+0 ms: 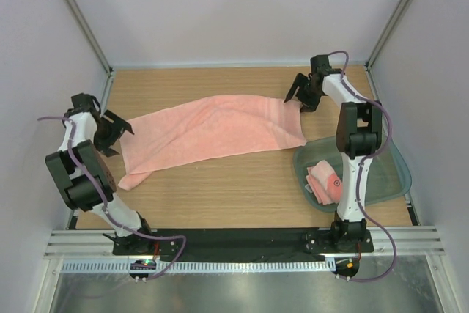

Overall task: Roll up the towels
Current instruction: Flatten the towel

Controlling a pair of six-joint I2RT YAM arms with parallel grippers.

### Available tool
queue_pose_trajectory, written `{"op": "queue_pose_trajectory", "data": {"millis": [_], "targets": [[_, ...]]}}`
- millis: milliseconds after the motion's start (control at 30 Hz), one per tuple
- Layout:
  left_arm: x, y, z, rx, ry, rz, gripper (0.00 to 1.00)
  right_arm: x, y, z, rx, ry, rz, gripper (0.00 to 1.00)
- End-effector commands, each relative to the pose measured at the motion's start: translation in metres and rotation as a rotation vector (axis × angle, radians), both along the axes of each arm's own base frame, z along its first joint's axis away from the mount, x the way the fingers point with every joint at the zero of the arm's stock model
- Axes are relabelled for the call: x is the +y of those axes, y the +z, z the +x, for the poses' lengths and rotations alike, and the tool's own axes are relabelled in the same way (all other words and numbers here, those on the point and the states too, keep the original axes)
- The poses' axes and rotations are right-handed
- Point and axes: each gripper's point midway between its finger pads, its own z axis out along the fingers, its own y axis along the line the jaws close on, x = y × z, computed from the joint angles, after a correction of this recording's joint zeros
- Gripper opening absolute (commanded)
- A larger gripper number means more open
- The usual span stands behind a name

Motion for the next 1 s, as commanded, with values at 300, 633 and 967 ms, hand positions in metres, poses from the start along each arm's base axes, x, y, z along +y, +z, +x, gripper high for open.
{"op": "queue_pose_trajectory", "data": {"millis": [300, 633, 967], "targets": [[0.021, -0.039, 0.044, 0.168, -0.005, 0.208, 0.79, 0.021, -0.010, 0.024, -0.035, 0.061, 0.026, 0.37], [0.033, -0.063, 0.072, 0.274, -0.054, 0.294, 0.00, 0.031, 0.016, 0.055, -0.136, 0.075, 0.096, 0.01], [0.036, 0.003, 0.151, 0.126, -0.185, 0.485, 0.00, -0.026, 0.079, 0.107, -0.386, -0.033, 0.117, 0.01]]}}
